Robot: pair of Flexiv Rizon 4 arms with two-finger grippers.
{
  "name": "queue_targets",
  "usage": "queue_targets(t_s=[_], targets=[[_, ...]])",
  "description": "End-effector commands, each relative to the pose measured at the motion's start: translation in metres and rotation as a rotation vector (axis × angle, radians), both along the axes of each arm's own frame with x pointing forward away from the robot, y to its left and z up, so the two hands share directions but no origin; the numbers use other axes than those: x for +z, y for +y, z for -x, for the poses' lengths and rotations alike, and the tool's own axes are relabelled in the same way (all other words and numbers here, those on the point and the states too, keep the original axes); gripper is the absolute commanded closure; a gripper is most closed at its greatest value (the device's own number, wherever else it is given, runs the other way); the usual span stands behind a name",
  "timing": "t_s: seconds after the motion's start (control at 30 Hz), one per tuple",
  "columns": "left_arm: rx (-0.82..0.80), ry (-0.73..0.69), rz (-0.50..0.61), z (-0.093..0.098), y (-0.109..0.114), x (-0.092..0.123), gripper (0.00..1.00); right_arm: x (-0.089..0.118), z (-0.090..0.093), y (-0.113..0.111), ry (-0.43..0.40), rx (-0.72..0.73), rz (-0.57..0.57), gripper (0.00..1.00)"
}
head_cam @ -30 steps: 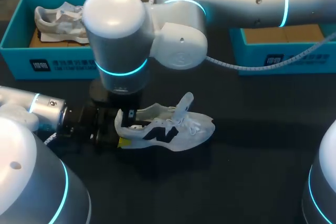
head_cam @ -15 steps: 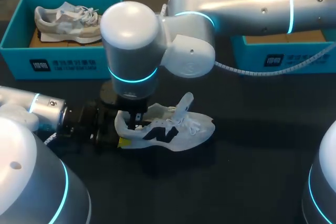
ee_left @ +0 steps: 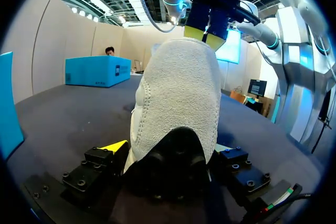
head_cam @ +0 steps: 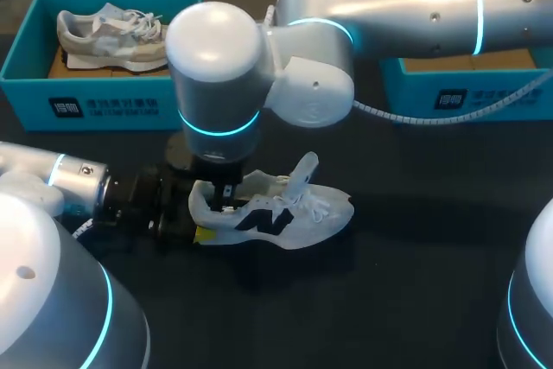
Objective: Take the shoe out of the shoebox, open the shoe tongue, remove and reinsert the insole, then place the shoe into the shoebox
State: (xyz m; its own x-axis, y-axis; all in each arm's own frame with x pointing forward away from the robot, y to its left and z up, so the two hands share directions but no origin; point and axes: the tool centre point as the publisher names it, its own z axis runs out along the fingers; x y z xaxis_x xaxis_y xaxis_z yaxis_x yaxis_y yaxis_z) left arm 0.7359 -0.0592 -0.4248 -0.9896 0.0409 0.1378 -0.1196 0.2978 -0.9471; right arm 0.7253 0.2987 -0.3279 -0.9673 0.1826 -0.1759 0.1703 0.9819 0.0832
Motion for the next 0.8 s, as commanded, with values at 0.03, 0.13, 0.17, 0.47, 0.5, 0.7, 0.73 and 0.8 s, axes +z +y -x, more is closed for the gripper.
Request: queue_targets(t_s=[0.03,0.13,0.17,0.47,0.5,0.7,0.73,0.8], targets=[[0.002,0.0,-0.002,-0.002,0.0,-0.003,1.0,-0.004,-0.008,0.0,-0.009,0.002,0.033,1.0],[0.002,0.0,-0.002,-0.002,0.0,-0.003,1.0,-0.009,-0.014,-0.002,-0.001,0.016,0.044,1.0],[0.002,0.0,-0.002,-0.002,0.0,-0.003,1.0,-0.011,-0.016,-0.003,0.004,0.022,0.041,1.0],[0.002,0.0,-0.002,-0.002,0.0,-0.003,1.0,-0.028,-0.024,-0.007,0.031,0.071,0.064,1.0],[0.002,0.0,-0.002,-0.002,0.0,-0.003,1.0,-0.03,-0.024,-0.009,0.044,0.076,0.07,1.0],[0.002,0.0,-0.002,-0.002,0.0,-0.003,1.0,-0.043,-0.018,-0.022,0.073,0.058,0.087,1.0],[0.002,0.0,-0.002,-0.002,0.0,-0.003,1.0,-0.044,-0.017,-0.024,0.076,0.054,0.091,1.0],[0.002,0.0,-0.002,-0.002,0.0,-0.003,1.0,-0.044,-0.014,-0.028,0.082,0.047,0.096,1.0]])
